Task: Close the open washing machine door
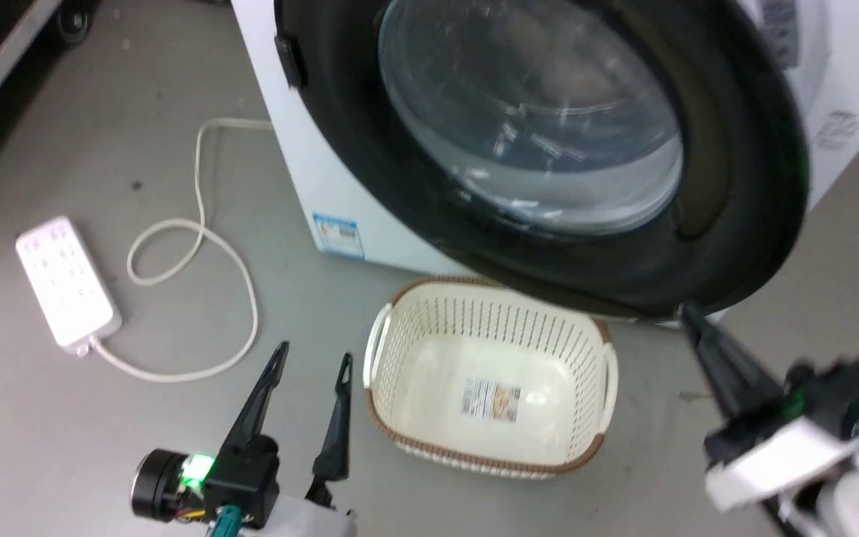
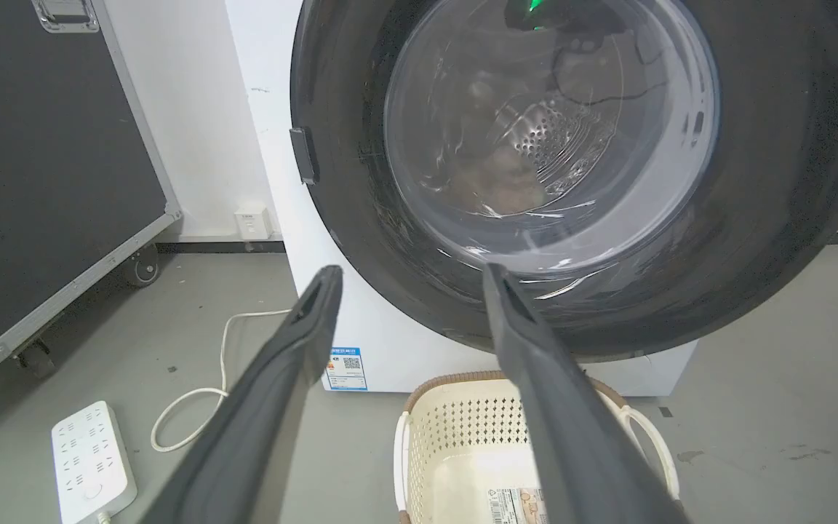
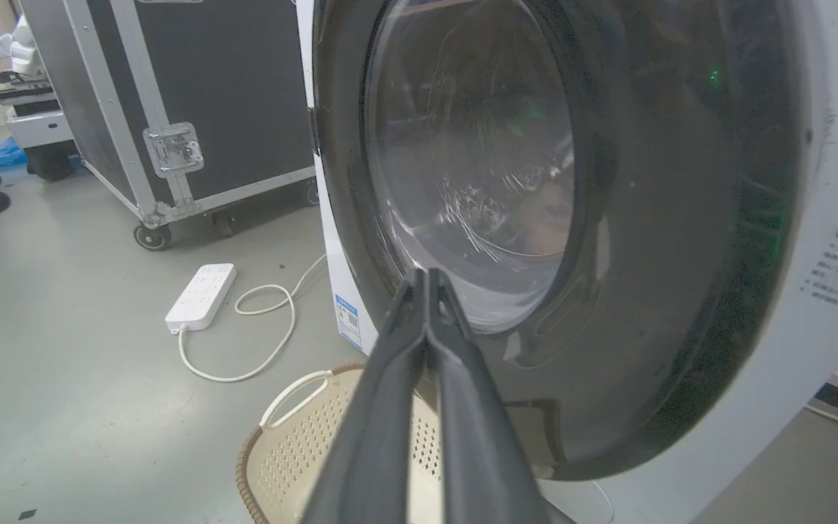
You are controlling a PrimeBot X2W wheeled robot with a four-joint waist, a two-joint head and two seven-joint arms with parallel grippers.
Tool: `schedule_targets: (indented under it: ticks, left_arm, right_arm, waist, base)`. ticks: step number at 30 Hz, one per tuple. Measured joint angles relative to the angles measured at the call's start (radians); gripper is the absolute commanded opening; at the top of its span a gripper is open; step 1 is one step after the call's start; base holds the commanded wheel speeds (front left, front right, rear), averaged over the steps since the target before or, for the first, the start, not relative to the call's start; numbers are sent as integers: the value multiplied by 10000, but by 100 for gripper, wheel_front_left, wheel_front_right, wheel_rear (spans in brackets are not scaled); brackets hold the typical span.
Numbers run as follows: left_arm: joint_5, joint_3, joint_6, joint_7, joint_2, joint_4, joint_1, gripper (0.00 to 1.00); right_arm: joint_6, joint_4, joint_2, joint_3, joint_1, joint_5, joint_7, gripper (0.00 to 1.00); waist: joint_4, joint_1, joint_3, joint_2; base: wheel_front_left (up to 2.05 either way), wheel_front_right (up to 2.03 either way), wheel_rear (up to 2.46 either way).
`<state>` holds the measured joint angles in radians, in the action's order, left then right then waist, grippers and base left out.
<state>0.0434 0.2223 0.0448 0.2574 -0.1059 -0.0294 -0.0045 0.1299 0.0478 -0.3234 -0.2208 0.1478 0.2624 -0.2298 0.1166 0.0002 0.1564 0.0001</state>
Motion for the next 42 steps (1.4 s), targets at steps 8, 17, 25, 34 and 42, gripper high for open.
schedule_targets:
  ticks: [8,17,25,34,42]
  left_arm:
    - [-150,303,180,0,290,-58,-750,100]
    - [-134,577,485,0,433,-150,-1267,100]
    - [-52,591,629,0,493,-313,-1355,100]
    - [-52,579,667,0,520,-207,-1356,100]
    - [6,368,445,0,441,44,-1273,100]
  right_arm:
    - [0,1149,-2000,-642,2661,1546,715,0]
    - [36,2899,-2924,-194,4827,2566,1233,0]
    - [117,4521,-3049,616,6252,2755,1590,0]
    - [127,5396,-2598,663,6465,2665,1335,0]
    - [17,5311,-2036,332,5735,2487,477,100]
  waist:
    - [412,1,1204,0]
    - [1132,0,2056,0]
    - [1564,0,2342,0]
    - [1479,-1,2003,0]
    - [1000,-2,1124,0]
  base:
    - [0,0,0]
    - [0,0,0]
    - [0,0,0]
    - [0,0,0]
    - [0,0,0]
